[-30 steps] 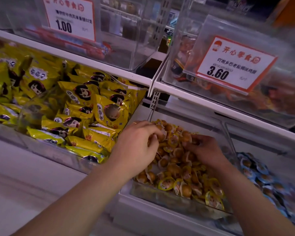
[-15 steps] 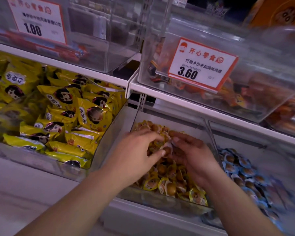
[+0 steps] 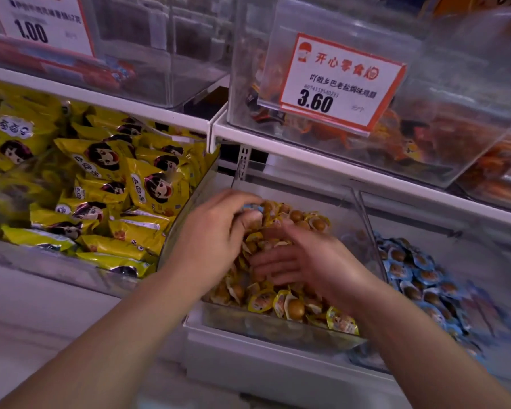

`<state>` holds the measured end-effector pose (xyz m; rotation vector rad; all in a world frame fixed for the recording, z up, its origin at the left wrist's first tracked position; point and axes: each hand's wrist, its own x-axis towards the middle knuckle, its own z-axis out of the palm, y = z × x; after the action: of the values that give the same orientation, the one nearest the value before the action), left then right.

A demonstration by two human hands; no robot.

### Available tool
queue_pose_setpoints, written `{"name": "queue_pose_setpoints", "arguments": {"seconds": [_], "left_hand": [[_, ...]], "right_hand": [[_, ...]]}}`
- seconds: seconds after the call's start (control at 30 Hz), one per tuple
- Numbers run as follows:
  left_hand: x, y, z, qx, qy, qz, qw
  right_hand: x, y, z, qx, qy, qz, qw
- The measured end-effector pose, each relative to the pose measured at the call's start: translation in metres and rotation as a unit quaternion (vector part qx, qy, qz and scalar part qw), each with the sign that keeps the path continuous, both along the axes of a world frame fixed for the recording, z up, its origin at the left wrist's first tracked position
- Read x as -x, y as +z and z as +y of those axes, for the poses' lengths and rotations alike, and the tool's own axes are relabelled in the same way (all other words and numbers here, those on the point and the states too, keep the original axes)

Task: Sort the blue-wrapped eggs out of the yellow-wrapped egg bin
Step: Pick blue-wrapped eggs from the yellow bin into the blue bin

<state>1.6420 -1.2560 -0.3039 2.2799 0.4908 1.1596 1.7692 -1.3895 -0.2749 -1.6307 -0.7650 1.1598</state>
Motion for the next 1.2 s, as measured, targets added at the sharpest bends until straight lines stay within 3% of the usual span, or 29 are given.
{"name": "queue_pose_setpoints", "arguments": {"seconds": [0.07, 0.13, 0.33, 0.47, 0.53, 0.6, 0.73, 0.83, 0.87, 0.93, 1.07, 1.2], "left_hand": [[0.003, -0.003, 0.004, 0.015, 0.027, 0.007, 1.0], [0.002, -0.006, 0.001, 0.001, 0.024, 0.032, 0.999], [-0.004, -0.015, -0.005, 0.014, 0.007, 0.056, 0.998], [-0.004, -0.015, -0.003, 0.041, 0.0, 0.047, 0.998], [-0.003, -0.014, -0.002, 0.058, -0.007, 0.035, 0.998], [-0.002, -0.014, -0.001, 0.07, -0.011, 0.032, 0.997], [-0.004, -0.014, 0.001, 0.082, -0.018, 0.038, 0.996], [-0.005, -0.013, 0.001, 0.073, -0.011, 0.043, 0.996], [-0.005, -0.013, 0.0, 0.072, -0.009, 0.043, 0.996], [-0.005, -0.013, -0.001, 0.073, -0.009, 0.043, 0.996], [-0.002, -0.013, 0.0, 0.078, -0.008, 0.051, 0.996], [-0.002, -0.013, 0.0, 0.071, -0.009, 0.061, 0.996]], "right_hand": [[-0.006, -0.003, -0.009, 0.086, 0.073, -0.091, 0.989], [-0.007, -0.005, -0.014, 0.155, 0.161, -0.117, 0.968], [0.009, -0.027, 0.012, 0.233, 0.269, -0.194, 0.914], [0.003, -0.042, 0.03, 0.168, 0.26, -0.247, 0.918], [-0.007, -0.042, 0.038, 0.116, 0.208, -0.297, 0.925], [-0.016, -0.037, 0.041, 0.098, 0.156, -0.286, 0.94], [-0.033, -0.033, 0.037, 0.095, 0.147, -0.363, 0.915], [-0.026, -0.031, 0.026, 0.073, 0.152, -0.307, 0.937], [-0.017, -0.033, 0.023, 0.087, 0.207, -0.299, 0.927], [-0.003, -0.045, 0.02, 0.091, 0.317, -0.362, 0.872], [-0.015, -0.054, 0.027, 0.093, 0.271, -0.516, 0.807], [-0.026, -0.059, 0.031, 0.156, 0.296, -0.551, 0.765]]}}
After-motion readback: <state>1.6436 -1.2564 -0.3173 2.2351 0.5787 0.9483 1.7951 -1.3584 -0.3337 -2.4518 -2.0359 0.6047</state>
